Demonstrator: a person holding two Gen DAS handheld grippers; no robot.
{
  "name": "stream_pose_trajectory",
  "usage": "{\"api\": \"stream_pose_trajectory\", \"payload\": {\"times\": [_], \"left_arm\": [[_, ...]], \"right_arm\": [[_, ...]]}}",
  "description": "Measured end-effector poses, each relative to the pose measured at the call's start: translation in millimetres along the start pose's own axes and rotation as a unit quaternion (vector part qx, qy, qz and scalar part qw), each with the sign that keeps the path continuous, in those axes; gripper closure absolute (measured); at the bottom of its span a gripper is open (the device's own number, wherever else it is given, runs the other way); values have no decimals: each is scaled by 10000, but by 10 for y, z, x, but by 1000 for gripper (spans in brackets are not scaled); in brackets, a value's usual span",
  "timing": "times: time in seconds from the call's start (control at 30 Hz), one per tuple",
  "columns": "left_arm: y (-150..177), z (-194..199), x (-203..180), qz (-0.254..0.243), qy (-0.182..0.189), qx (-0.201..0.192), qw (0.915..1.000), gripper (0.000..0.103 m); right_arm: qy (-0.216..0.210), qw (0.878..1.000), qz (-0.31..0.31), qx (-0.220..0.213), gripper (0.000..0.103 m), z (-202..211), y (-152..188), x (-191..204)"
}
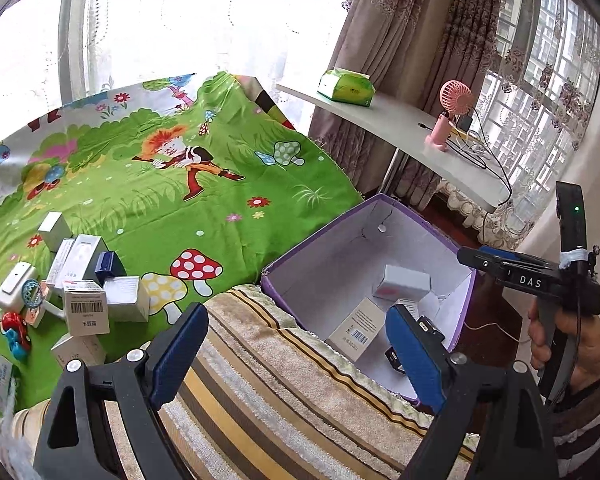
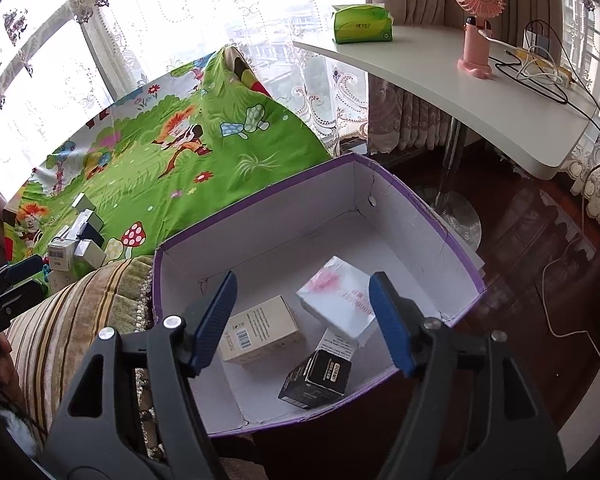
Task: Organize rigid objects
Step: 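Carry both boxes into the purple box and open both tools, then move both open tools back toward the remaining boxes on the bedspread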
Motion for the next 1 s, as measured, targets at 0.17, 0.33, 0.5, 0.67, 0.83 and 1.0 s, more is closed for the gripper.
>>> {"api": "stream_pose_trajectory", "payload": {"times": [0.17,0.33,0.5,0.67,0.83,1.0], "left_arm": [[65,77,38,-74,-196,-20,9998,11],[125,105,134,96,-239,15,9997,11],[192,160,246,309,-253,9,9992,11],[248,219,341,433,-516,37,9977,11],[312,266,457,582,-677,55,9960,11],[370,312,581,772,-735,67,9943,11]], "right_arm": [[-11,10000,22,2,28,6,-1,37],[-60,9999,116,44,27,-14,22,128],[-101,9993,362,67,27,-28,66,293],[-153,9981,577,156,27,-66,129,489],[-348,9963,727,282,27,-93,192,702],[-417,9942,919,371,27,-122,251,897]]}}
Point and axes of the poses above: each gripper's, at about its wrist camera, not at the fingertips, and z roughly against the way its jaws point, x to its left, y to its underside, the point moved 1 cm from there along -z, roughly the way its jaws point, and after that the axes turned 9 degrees about -z, right-handed, at the moved point
